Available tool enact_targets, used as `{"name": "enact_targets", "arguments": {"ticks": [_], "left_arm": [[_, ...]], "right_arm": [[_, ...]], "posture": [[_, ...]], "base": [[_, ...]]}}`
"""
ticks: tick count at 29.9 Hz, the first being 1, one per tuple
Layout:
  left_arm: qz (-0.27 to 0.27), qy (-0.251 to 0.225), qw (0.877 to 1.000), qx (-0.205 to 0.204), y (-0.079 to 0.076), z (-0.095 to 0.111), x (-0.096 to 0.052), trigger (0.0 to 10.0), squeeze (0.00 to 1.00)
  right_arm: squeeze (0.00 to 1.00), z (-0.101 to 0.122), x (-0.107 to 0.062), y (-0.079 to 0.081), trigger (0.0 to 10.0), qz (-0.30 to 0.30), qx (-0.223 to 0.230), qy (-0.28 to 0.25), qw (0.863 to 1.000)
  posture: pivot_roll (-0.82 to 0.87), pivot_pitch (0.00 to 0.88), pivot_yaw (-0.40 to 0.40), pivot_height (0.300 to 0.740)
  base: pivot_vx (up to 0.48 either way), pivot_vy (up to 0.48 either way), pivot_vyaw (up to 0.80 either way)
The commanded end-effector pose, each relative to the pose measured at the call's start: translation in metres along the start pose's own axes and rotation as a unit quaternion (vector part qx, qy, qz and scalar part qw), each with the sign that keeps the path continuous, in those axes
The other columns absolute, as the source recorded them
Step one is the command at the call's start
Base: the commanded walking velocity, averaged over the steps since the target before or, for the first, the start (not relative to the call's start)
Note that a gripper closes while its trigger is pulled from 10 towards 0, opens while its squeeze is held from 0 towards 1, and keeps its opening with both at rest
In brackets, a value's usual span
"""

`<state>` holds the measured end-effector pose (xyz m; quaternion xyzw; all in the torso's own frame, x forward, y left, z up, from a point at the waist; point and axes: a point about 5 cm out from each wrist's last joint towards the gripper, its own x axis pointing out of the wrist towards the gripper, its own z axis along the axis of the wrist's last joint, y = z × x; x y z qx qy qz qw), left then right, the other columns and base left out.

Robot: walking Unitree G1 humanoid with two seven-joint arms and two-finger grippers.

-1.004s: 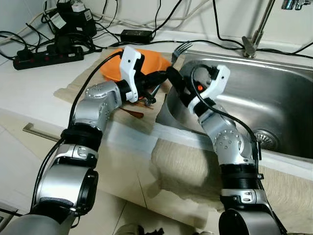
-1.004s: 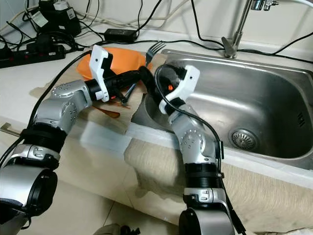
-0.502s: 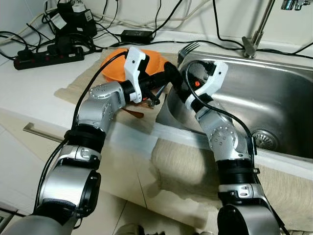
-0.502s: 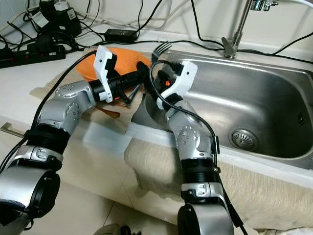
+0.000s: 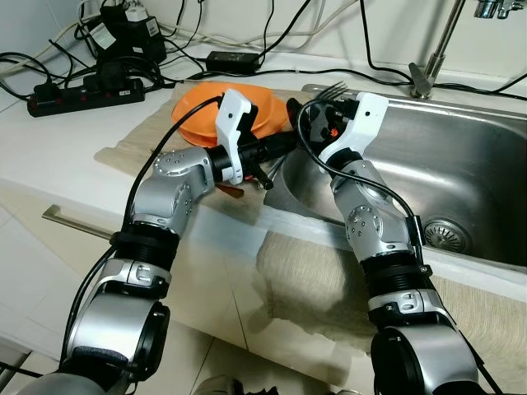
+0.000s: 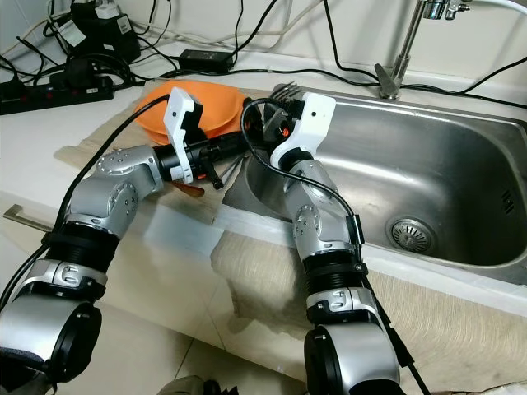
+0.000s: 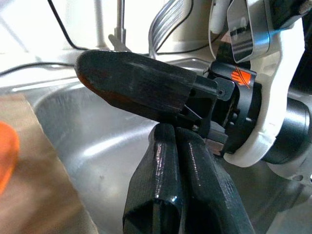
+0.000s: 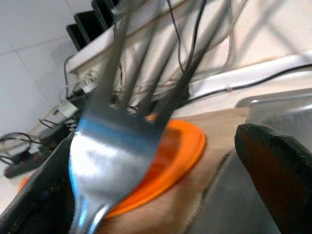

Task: Kitchen organization

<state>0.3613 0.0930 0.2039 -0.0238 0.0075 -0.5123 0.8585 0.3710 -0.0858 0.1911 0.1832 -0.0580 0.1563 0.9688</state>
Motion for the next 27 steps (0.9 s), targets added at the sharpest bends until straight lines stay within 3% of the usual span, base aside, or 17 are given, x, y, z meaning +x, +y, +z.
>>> {"name": "enact_targets", "arguments": {"ticks": [1,16,20,21,22,23,27], "left_arm": [[-0.021,-0.028,0.999,0.025,-0.005,0.018,0.003,0.0,0.0],[-0.031,-0.035,0.999,0.024,-0.009,0.022,0.001,0.0,0.0],[-0.029,-0.033,0.999,0.023,-0.009,0.02,0.001,0.0,0.0],[-0.029,-0.032,0.999,0.024,-0.009,0.02,0.001,0.0,0.0],[-0.029,-0.031,0.999,0.024,-0.009,0.02,0.001,0.0,0.0],[-0.029,-0.031,0.999,0.024,-0.009,0.02,0.001,0.0,0.0],[-0.027,-0.031,0.999,0.025,-0.009,0.021,0.001,0.0,0.0]], "right_arm": [[1.0,-0.009,0.0,-0.005,10.0,-0.022,-0.009,0.022,0.999],[1.0,-0.014,0.002,-0.01,10.0,-0.048,0.021,0.017,0.998],[1.0,-0.018,0.001,-0.012,10.0,-0.055,-0.008,0.028,0.998],[1.0,-0.02,0.001,-0.012,3.4,-0.056,-0.02,0.033,0.998],[1.0,-0.02,0.001,-0.012,0.0,-0.054,-0.022,0.032,0.998],[0.0,-0.019,0.001,-0.012,0.0,-0.052,-0.02,0.03,0.998],[0.0,-0.019,0.002,-0.011,0.0,-0.057,-0.02,0.029,0.998]], "posture": [[0.06,0.0,0.062,0.74],[0.06,0.0,0.063,0.74],[0.06,0.0,0.063,0.74],[0.06,0.0,0.063,0.74],[0.06,0.0,0.063,0.74],[0.06,0.0,0.063,0.74],[0.06,0.0,0.062,0.74]], "base": [[0.0,0.0,0.0],[0.0,0.0,0.0],[0.0,0.0,0.0],[0.0,0.0,0.0],[0.0,0.0,0.0],[0.0,0.0,0.0],[0.0,0.0,0.0]]}}
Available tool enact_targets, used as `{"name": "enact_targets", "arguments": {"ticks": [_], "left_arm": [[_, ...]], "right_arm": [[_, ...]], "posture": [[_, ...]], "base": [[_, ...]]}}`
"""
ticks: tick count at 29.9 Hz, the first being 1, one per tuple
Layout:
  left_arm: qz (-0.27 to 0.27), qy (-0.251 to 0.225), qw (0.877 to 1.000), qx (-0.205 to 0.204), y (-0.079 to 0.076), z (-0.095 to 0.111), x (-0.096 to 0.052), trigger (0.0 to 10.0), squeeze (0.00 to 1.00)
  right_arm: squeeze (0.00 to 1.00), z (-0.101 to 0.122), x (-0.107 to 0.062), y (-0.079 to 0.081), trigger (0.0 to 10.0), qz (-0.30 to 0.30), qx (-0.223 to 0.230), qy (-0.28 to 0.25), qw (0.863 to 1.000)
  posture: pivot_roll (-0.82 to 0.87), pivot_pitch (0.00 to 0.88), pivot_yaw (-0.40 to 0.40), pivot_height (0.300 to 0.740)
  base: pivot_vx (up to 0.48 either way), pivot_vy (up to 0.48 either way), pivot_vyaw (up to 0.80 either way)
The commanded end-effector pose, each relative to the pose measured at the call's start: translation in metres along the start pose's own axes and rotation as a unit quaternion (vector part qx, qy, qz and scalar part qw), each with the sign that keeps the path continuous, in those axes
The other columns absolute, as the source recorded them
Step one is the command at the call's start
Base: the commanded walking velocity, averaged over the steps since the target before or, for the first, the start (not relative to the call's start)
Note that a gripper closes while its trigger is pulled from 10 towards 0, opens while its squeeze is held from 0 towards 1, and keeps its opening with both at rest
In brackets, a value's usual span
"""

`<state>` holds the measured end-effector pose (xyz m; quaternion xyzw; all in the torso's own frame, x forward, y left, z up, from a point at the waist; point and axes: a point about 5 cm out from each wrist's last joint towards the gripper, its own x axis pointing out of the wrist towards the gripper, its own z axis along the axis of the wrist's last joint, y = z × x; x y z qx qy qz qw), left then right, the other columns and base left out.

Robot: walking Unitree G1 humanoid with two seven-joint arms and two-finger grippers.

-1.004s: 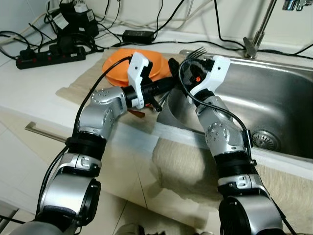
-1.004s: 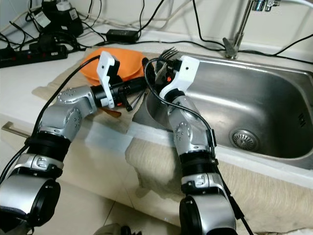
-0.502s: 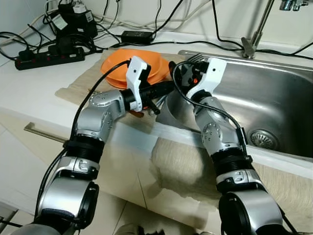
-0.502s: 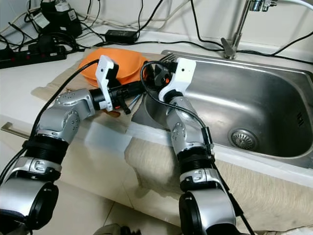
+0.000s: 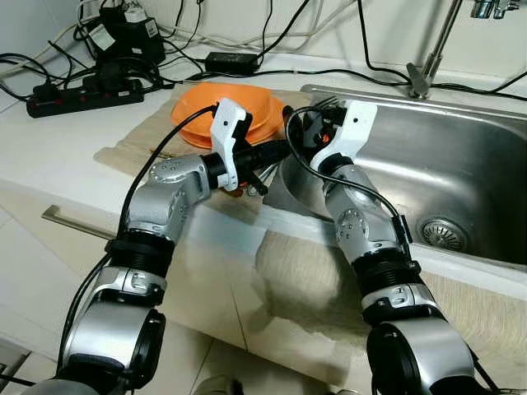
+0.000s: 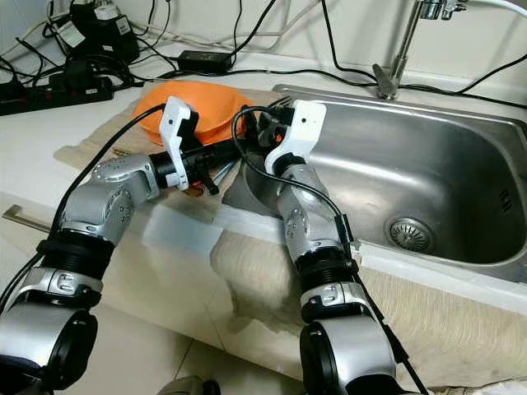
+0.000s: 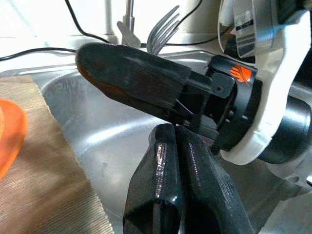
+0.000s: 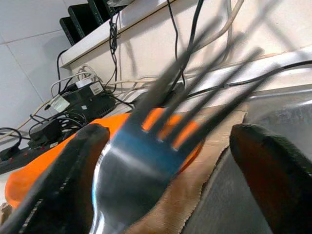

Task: Kitchen organization

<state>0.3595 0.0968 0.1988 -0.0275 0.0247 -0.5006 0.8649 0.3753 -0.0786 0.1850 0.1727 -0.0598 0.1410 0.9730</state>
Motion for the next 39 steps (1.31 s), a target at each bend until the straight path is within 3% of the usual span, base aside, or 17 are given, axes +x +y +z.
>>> {"name": "enact_targets", "arguments": {"ticks": [1,16,38,39], "left_arm": [[-0.041,-0.044,0.998,0.037,-0.01,0.026,0.005,0.0,0.0],[-0.037,-0.037,0.998,0.043,-0.009,0.025,0.005,0.0,0.0],[-0.029,-0.019,0.997,0.067,-0.007,0.02,0.006,0.0,0.0],[-0.02,-0.014,0.997,0.07,-0.007,0.018,0.007,10.0,0.0]], "right_arm": [[0.0,-0.011,-0.003,-0.014,0.0,-0.044,-0.009,0.032,0.998],[0.0,-0.013,-0.005,-0.013,0.0,-0.052,0.037,0.025,0.998],[0.0,-0.007,-0.004,-0.014,0.0,-0.06,0.042,0.012,0.997],[0.0,-0.001,-0.002,-0.01,0.0,-0.05,0.033,0.004,0.998]], "posture": [[0.06,0.001,0.063,0.74],[0.06,0.004,0.065,0.74],[0.05,0.006,0.069,0.74],[0.05,0.004,0.068,0.74]], "base": [[0.0,0.0,0.0],[0.0,0.0,0.0],[0.0,0.0,0.0],[0.0,0.0,0.0]]}}
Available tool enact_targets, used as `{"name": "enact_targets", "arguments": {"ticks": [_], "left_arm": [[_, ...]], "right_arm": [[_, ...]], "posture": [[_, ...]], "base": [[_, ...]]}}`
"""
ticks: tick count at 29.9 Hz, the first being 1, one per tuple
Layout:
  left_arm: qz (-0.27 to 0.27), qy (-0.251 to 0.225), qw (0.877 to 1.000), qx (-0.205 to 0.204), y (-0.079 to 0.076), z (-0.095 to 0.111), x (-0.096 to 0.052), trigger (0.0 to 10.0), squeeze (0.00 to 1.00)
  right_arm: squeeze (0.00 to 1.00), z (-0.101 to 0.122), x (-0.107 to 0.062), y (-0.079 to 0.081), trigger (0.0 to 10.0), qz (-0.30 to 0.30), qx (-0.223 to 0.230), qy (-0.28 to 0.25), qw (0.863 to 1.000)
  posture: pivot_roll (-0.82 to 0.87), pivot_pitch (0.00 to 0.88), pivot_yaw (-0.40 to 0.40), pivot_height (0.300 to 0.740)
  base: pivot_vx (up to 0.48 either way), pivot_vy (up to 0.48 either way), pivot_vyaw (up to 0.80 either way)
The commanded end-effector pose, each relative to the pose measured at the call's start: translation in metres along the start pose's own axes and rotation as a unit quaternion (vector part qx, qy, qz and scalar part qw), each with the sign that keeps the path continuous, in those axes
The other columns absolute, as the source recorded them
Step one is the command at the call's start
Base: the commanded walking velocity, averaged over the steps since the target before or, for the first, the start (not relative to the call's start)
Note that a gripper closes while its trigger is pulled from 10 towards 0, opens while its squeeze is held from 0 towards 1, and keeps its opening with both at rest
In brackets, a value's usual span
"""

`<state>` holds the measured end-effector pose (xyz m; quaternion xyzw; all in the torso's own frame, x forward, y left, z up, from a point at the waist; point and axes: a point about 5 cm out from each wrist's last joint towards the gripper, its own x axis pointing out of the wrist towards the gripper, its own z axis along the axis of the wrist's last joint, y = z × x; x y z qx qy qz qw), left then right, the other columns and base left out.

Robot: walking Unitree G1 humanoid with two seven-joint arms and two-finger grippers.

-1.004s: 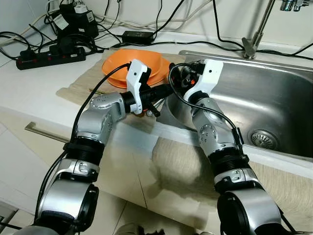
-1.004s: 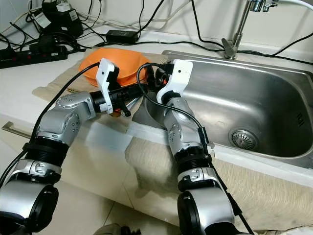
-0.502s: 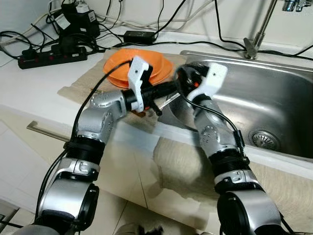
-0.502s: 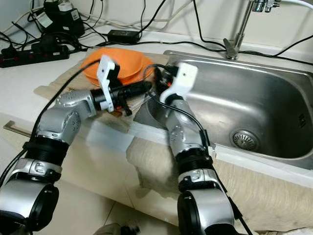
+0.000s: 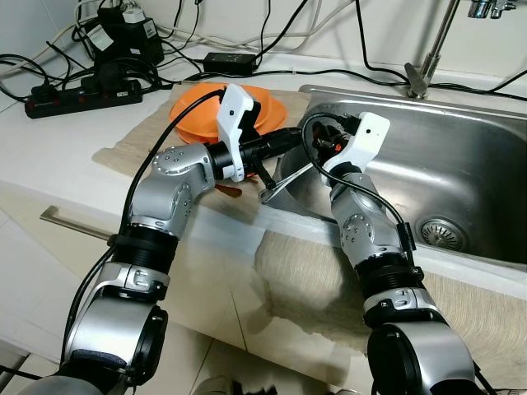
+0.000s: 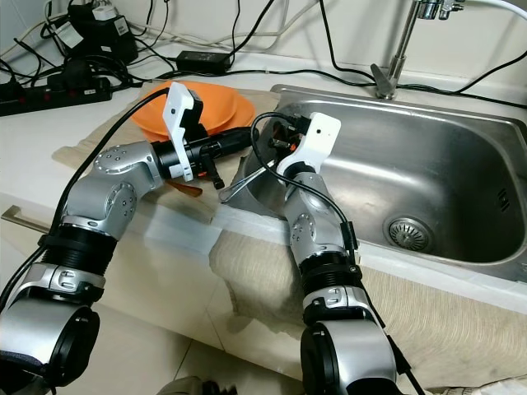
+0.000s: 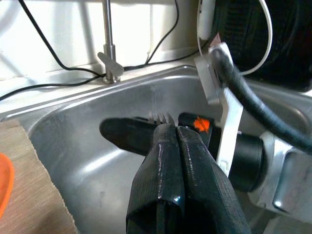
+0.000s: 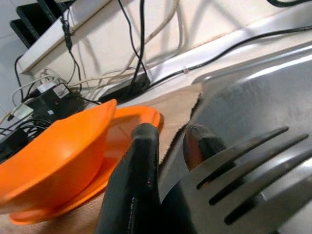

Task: Kitchen organization

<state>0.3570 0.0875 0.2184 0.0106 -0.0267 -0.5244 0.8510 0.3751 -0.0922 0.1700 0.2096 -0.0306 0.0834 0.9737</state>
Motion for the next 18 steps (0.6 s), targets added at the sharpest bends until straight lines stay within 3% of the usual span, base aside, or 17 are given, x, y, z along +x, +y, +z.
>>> {"name": "enact_targets", "arguments": {"ticks": [1,3,4,5,6,7,18], "left_arm": [[0.014,0.01,1.0,0.011,0.002,-0.001,0.0,10.0,0.0],[0.02,0.009,1.0,0.01,0.003,-0.002,0.001,10.0,0.0],[0.023,0.009,1.0,0.01,0.003,-0.003,0.001,10.0,0.0],[0.037,0.006,0.999,0.012,0.004,-0.004,0.002,10.0,0.0],[0.037,0.006,0.999,0.012,0.004,-0.004,0.002,10.0,0.0],[0.05,-0.001,0.999,0.011,0.004,-0.004,0.002,10.0,0.0],[0.048,0.012,0.999,0.009,0.0,-0.013,-0.005,10.0,0.0]], "right_arm": [[0.0,0.012,0.004,0.01,0.0,0.017,-0.007,-0.013,1.0],[0.0,0.016,0.005,0.012,0.0,0.021,-0.012,-0.019,1.0],[0.0,0.02,0.006,0.013,4.9,0.026,-0.019,-0.028,0.999],[0.0,0.031,0.007,0.017,7.1,0.035,-0.024,-0.047,0.998],[0.0,0.031,0.007,0.017,7.1,0.035,-0.024,-0.047,0.998],[0.0,0.039,0.008,0.018,10.0,0.041,-0.028,-0.06,0.997],[0.0,0.065,0.009,0.014,10.0,0.041,-0.009,-0.087,0.995]], "posture": [[0.05,0.004,0.068,0.74],[0.05,0.004,0.068,0.74],[0.05,0.0,0.067,0.74],[0.05,0.0,0.065,0.74],[0.05,0.0,0.065,0.74],[0.05,0.0,0.065,0.74],[0.05,0.0,0.068,0.74]], "base": [[0.0,0.0,0.0],[0.0,0.0,0.0],[0.0,0.0,0.0],[0.0,0.0,0.0],[0.0,0.0,0.0],[0.0,0.0,0.0],[0.0,0.0,0.0]]}}
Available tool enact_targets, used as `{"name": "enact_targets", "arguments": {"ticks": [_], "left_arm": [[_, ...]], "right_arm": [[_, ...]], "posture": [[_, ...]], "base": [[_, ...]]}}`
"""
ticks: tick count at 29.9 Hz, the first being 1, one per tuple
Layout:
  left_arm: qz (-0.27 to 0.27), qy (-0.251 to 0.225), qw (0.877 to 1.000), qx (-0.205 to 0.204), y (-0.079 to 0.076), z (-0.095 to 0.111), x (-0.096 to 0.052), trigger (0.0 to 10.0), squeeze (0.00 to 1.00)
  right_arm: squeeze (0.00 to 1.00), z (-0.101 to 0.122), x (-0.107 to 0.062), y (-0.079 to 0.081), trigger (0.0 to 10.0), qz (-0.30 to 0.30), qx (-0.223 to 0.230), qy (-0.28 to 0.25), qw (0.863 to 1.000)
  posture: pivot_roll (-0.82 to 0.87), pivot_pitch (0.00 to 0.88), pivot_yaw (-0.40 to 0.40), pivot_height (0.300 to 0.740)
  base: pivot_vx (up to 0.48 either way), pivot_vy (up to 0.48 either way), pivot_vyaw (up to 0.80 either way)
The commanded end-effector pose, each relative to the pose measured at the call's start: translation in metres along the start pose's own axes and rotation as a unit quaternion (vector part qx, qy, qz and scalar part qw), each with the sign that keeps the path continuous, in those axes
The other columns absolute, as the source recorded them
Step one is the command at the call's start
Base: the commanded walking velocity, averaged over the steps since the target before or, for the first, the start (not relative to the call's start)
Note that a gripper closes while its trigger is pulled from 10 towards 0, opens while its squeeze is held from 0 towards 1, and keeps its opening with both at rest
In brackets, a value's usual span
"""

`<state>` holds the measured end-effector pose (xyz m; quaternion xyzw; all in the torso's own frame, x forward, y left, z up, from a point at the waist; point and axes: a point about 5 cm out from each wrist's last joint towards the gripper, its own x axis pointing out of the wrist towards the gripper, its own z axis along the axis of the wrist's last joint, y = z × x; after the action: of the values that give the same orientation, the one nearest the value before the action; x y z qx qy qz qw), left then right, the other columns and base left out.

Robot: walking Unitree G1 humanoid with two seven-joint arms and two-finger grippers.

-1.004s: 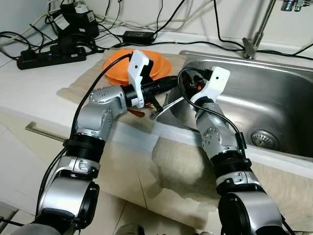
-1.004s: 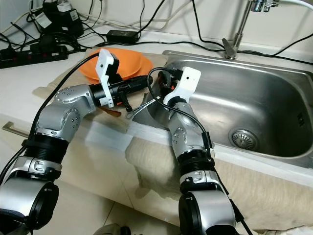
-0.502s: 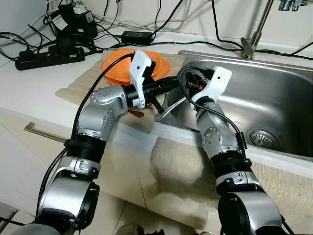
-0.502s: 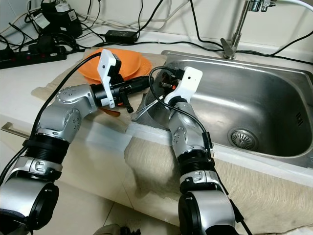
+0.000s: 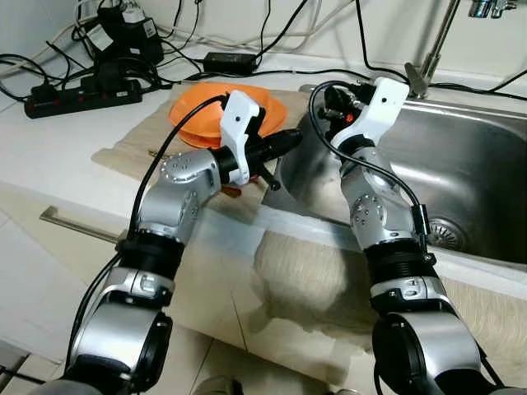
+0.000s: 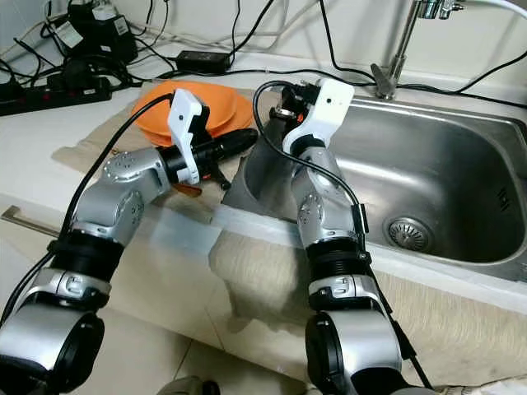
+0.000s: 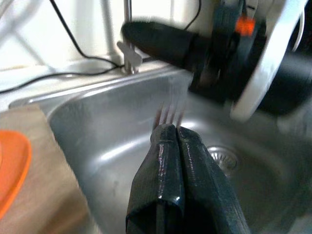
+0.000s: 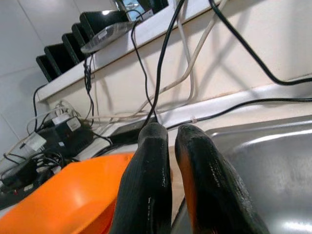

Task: Kitchen organization

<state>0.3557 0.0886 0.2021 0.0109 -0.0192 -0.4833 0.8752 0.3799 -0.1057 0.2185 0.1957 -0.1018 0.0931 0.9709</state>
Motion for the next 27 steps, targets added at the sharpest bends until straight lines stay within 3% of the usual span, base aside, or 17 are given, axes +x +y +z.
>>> {"name": "enact_targets", "arguments": {"ticks": [1,6,12,20,25,27], "left_arm": [[0.001,0.006,1.0,0.013,0.002,0.003,-0.004,10.0,0.0],[-0.011,0.007,1.0,0.013,-0.003,0.004,-0.007,10.0,0.0],[-0.047,-0.013,0.998,0.026,-0.016,0.025,-0.008,10.0,0.0],[-0.035,0.008,0.999,0.036,-0.016,0.019,-0.01,10.0,0.0],[-0.022,0.012,0.999,0.038,-0.012,0.021,-0.013,10.0,0.0],[-0.006,0.019,0.999,0.047,-0.004,0.021,-0.017,10.0,0.0]], "right_arm": [[0.0,0.02,0.005,0.006,10.0,0.016,0.015,-0.026,0.999],[0.0,0.032,0.006,0.003,10.0,0.022,-0.015,-0.048,0.998],[0.0,0.025,0.01,-0.022,10.0,-0.016,-0.078,-0.03,0.996],[0.0,-0.009,0.005,-0.035,10.0,-0.053,-0.064,0.025,0.996],[0.0,-0.024,0.003,-0.027,10.0,-0.05,-0.051,0.04,0.997],[0.0,-0.017,0.009,-0.01,10.0,-0.019,-0.049,0.021,0.998]], "posture": [[0.05,0.0,0.068,0.74],[0.05,0.0,0.07,0.74],[0.06,0.0,0.071,0.74],[0.08,0.0,0.075,0.74],[0.09,0.0,0.077,0.74],[0.09,0.0,0.075,0.74]], "base": [[0.0,0.0,0.0],[0.0,0.0,0.0],[0.0,0.0,0.0],[0.0,0.0,0.0],[0.0,0.0,0.0],[0.0,0.0,0.0]]}}
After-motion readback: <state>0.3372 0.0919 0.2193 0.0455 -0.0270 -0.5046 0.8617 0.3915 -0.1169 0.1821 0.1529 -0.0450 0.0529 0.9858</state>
